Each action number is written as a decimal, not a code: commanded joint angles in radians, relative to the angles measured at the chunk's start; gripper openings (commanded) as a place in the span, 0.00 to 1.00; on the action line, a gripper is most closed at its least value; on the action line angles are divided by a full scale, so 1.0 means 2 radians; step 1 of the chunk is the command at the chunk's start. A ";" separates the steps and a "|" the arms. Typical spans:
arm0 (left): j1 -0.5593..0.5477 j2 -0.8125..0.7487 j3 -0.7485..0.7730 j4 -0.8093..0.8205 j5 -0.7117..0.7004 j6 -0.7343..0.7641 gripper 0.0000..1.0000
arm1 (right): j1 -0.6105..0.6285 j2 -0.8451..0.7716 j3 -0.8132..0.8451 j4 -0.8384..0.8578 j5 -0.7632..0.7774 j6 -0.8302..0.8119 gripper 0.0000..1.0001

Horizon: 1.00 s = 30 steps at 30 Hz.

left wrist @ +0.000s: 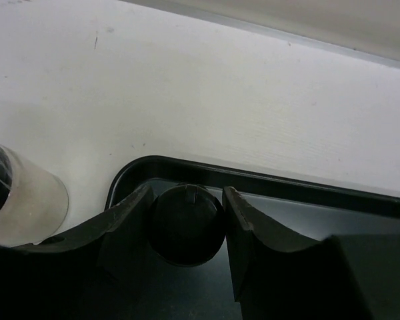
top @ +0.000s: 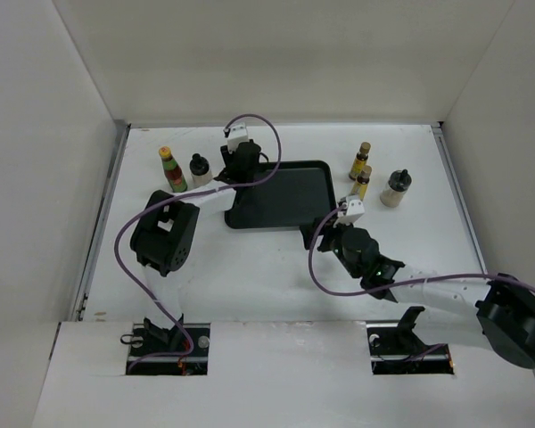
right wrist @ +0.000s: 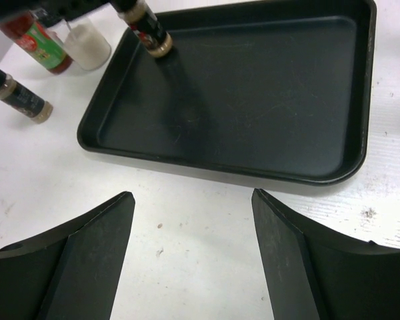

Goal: Organize the condiment bottles

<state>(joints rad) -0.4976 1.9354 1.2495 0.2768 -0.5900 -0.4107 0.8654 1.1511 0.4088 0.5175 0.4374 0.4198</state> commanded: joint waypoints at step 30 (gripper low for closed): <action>-0.021 -0.362 -0.265 -0.010 -0.065 -0.027 0.74 | -0.001 -0.046 -0.008 0.022 -0.002 0.010 0.88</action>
<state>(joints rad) -0.5686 1.2758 0.8047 0.3317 -0.6460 -0.4103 0.8642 1.0508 0.3798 0.5175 0.4374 0.4267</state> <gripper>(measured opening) 0.741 0.873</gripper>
